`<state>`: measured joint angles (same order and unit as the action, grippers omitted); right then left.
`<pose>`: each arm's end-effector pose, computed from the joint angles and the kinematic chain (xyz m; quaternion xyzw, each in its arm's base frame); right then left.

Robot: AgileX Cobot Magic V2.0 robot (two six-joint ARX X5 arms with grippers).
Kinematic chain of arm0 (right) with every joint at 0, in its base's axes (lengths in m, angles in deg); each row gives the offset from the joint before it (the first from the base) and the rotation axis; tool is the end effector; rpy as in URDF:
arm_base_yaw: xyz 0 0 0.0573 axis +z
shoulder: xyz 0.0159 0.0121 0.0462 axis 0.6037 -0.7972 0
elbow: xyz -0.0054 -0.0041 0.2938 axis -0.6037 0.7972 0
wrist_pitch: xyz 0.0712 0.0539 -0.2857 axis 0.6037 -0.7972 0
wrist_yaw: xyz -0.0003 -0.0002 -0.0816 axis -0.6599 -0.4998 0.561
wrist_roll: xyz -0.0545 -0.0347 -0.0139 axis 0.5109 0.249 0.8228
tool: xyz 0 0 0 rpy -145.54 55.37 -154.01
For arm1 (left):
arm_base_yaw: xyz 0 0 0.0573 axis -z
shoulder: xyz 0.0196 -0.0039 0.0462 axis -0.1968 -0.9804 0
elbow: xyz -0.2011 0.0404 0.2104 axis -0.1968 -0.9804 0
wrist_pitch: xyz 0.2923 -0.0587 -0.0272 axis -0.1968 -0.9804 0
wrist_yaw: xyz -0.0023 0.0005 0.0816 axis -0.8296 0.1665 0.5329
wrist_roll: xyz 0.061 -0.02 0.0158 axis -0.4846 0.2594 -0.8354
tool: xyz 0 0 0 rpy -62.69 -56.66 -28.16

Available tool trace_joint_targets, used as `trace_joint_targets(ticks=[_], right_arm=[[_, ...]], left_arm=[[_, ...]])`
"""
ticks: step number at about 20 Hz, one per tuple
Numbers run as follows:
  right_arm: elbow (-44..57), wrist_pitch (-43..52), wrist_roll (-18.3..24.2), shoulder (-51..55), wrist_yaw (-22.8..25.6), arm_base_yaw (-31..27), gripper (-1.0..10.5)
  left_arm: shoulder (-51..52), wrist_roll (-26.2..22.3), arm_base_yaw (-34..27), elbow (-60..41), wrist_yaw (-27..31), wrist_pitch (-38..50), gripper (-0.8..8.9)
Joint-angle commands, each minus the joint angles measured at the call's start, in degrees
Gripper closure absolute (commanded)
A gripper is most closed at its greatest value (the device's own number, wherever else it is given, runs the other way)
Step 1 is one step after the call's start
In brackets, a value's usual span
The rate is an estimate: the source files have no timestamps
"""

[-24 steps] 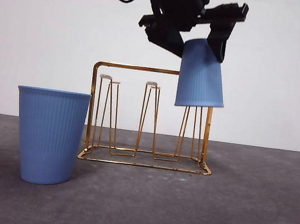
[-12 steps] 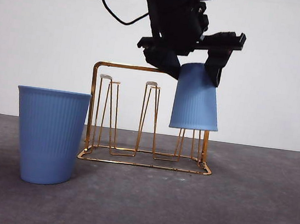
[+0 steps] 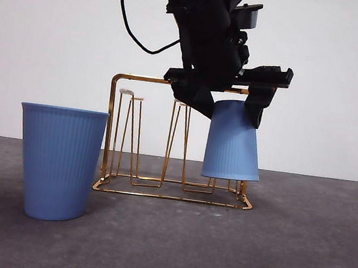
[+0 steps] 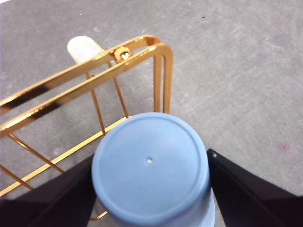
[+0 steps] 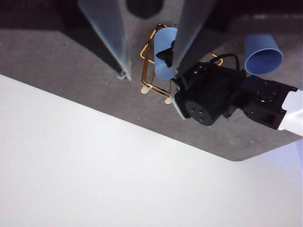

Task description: Pick up cup 1,put cup 1 in the cup rack,pick up cup 2,put cup 2 in the cup rack

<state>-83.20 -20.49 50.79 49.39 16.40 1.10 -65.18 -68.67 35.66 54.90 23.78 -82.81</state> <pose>0.0483 0.0274 0.5247 -0.1027 0.0803 0.2473 0.9601 0.3543 -0.3622 0.2320 0.0896 0.2786 -0.2464 0.9239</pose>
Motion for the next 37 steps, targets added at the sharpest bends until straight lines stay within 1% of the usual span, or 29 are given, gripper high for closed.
trace_joint_targets(ticks=[1,2,4,5,6,10,13,15,19,20,26,33,37], right_arm=[[0.22,0.37,0.26,0.15,0.02,0.0,7.9],[0.22,0.37,0.46,0.15,0.02,0.0,7.9],[0.22,0.37,0.46,0.15,0.02,0.0,7.9],[0.22,0.37,0.48,0.15,0.02,0.0,7.9],[0.22,0.37,0.48,0.15,0.02,0.0,7.9],[0.22,0.37,0.63,0.15,0.02,0.0,7.9],[0.22,0.35,0.61,0.15,0.02,0.0,7.9],[0.22,0.35,0.63,0.15,0.0,0.0,7.9],[0.22,0.37,0.81,0.15,0.0,0.0,7.9],[0.22,0.35,0.9,0.15,0.0,0.0,7.9],[0.22,0.42,2.12,0.07,0.02,0.0,7.9],[0.22,0.42,2.16,0.07,0.0,0.0,7.9],[0.22,0.42,2.16,0.07,0.0,0.0,7.9]], left_arm=[[-1.4,0.66,-0.09,-0.02,-0.02,-0.61,8.05],[-1.4,0.76,-0.09,-0.02,-0.02,-0.81,7.55],[-1.4,2.03,-0.15,-0.02,-0.02,-1.68,5.27],[-1.4,2.56,-0.22,-0.02,-0.26,-2.23,4.49],[-1.4,2.73,-0.22,-0.02,-0.55,-2.82,4.32],[-1.36,3.45,-0.2,0.0,-2.75,-3.8,4.31],[-1.36,3.82,-0.22,0.22,-3.02,-5.55,4.25],[-1.36,3.85,-0.22,0.5,-3.06,-6.49,3.62],[-1.25,4.11,-0.2,1.86,-3.13,-8.87,3.61],[-1.2,4.31,-0.2,2.05,-3.17,-9.22,3.4],[-0.94,5.77,-0.2,2.97,-7.08,-15.21,3.39],[-0.17,7.87,-0.2,3.02,-7.63,-20.74,3.39],[1.55,8.33,-0.04,3.02,-7.85,-21.03,3.39]])
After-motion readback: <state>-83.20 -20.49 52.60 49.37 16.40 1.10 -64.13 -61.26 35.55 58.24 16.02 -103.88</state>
